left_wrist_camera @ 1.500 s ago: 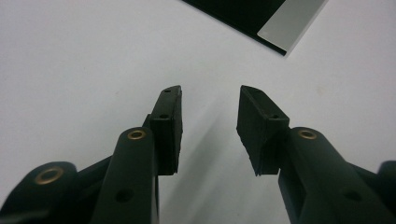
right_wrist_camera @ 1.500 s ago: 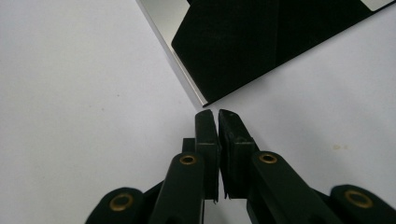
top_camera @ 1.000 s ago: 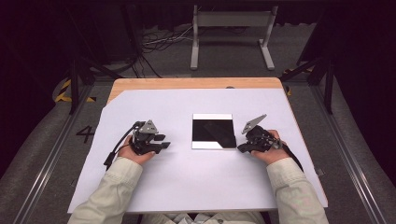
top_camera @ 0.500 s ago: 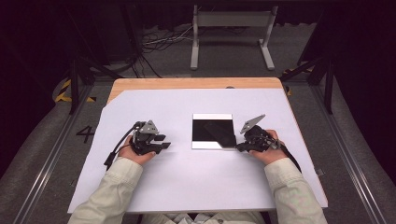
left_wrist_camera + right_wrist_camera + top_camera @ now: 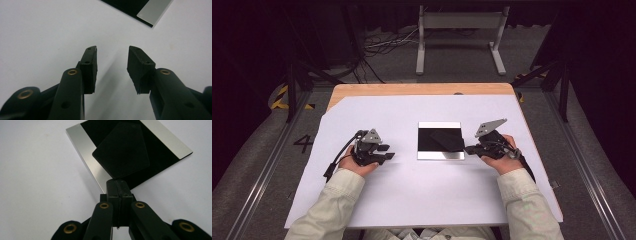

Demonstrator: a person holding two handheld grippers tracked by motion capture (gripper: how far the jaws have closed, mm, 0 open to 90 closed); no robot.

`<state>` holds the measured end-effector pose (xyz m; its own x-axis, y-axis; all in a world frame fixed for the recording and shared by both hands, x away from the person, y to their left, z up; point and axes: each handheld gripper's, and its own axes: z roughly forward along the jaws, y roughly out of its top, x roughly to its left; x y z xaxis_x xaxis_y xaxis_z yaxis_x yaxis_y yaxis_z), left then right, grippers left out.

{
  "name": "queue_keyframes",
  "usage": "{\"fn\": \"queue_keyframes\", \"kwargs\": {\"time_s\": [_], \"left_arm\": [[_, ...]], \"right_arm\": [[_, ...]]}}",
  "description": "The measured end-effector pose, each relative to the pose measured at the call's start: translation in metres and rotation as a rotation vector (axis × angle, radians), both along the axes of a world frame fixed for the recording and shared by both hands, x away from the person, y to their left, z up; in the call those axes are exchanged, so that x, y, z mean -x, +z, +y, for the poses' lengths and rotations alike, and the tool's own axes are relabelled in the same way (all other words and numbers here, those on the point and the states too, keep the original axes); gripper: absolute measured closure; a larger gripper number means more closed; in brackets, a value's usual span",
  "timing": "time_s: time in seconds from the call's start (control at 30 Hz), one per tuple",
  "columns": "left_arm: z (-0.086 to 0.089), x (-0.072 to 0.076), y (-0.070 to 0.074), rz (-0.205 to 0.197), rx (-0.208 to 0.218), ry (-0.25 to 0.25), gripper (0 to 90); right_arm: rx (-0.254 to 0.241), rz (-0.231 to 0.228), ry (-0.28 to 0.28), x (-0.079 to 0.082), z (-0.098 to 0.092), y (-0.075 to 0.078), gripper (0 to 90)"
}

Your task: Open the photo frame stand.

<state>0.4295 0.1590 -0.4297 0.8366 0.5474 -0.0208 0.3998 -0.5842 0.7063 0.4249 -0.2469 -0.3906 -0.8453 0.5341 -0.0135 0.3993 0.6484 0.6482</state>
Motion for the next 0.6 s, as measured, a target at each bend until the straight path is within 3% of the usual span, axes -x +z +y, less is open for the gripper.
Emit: {"fn": "queue_keyframes", "kwargs": {"time_s": [0.4, 0.6], "left_arm": [[0.0004, -0.0001, 0.0007, -0.002, 0.008, 0.002, 60.3], [0.0006, 0.0003, 0.0011, -0.006, 0.013, -0.001, 60.1]], "right_arm": [[-0.106, -0.069, -0.029, 0.0022, -0.0013, 0.0051, 90.0], [-0.186, -0.092, -0.037, 0.0015, -0.0042, 0.003, 90.0]]}}
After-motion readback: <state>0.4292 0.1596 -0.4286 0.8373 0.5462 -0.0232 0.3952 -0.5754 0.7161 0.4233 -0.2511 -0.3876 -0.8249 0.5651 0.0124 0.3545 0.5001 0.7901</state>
